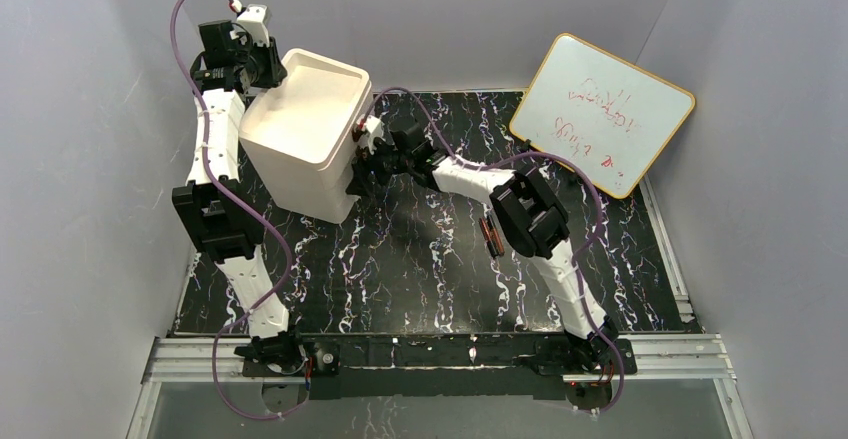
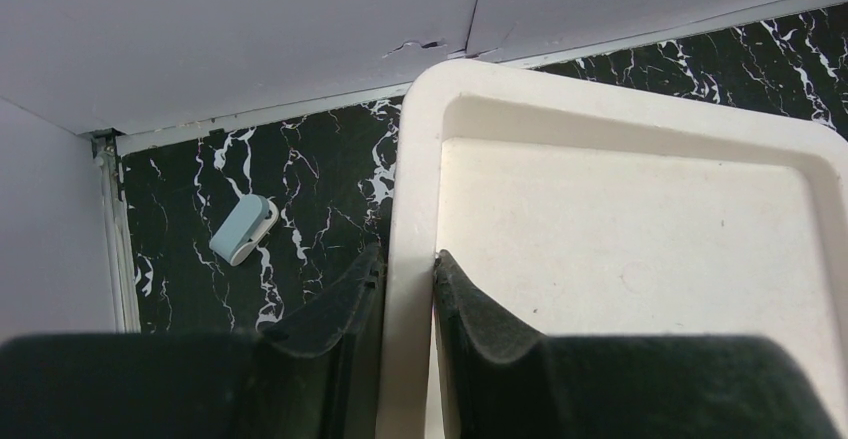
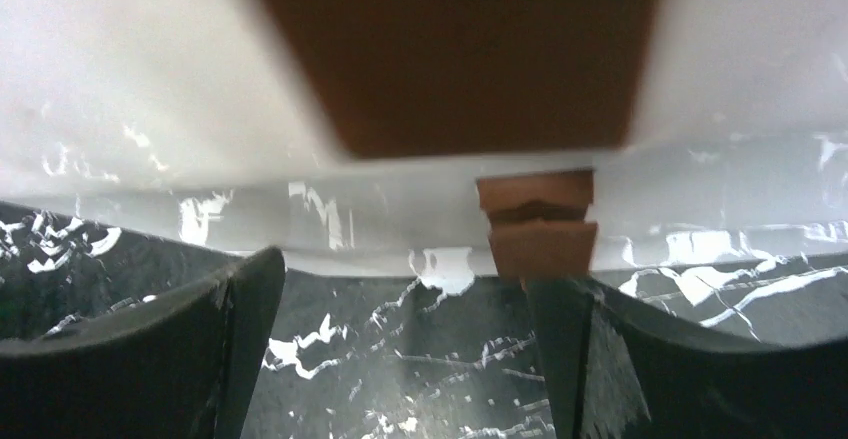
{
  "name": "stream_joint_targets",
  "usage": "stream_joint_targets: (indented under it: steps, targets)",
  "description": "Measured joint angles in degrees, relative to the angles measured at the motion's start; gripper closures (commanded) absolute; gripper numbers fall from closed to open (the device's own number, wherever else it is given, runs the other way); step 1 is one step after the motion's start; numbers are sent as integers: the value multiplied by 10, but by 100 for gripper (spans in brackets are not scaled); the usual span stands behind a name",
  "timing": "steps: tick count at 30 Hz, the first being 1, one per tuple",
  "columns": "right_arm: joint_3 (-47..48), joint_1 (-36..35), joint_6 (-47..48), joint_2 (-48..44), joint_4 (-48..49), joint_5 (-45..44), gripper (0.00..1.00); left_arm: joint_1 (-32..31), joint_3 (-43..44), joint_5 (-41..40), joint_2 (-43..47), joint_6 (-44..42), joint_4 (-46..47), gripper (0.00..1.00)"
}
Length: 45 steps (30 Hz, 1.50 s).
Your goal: Organize the makeup
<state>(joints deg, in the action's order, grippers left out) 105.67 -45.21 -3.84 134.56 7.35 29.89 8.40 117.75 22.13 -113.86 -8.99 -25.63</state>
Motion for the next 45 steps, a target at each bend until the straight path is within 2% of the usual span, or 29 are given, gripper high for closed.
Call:
stream_joint_targets:
  steps: [8,15,22,28,30,32,33,34,35,42,45]
  targets:
    - [-70,-5,24,-9,104,-32,16,0,0,2,0,0,0,100]
    - [-71,3,46,-3,113,-52,18,0,0,2,0,0,1,100]
    - [-71,25,62,29,145,-125,15,-4,0,6,0,1,-1,100]
    - [-70,33,62,32,152,-132,18,-8,0,6,0,1,0,100]
    - [-68,33,61,35,152,-131,25,-8,0,6,0,1,0,100]
    - [-64,34,60,39,151,-127,39,-8,0,6,0,1,0,100]
    - [-60,34,58,42,150,-123,55,-8,0,6,0,1,0,100]
    - [-56,34,57,46,147,-118,90,-8,0,6,-1,1,0,100]
    - [-50,33,55,49,141,-111,99,-8,0,6,0,1,0,100]
    - [-43,32,50,52,129,-93,99,-8,0,5,-1,0,0,100]
    - [-108,31,54,18,161,-110,99,-9,0,5,-1,1,0,100]
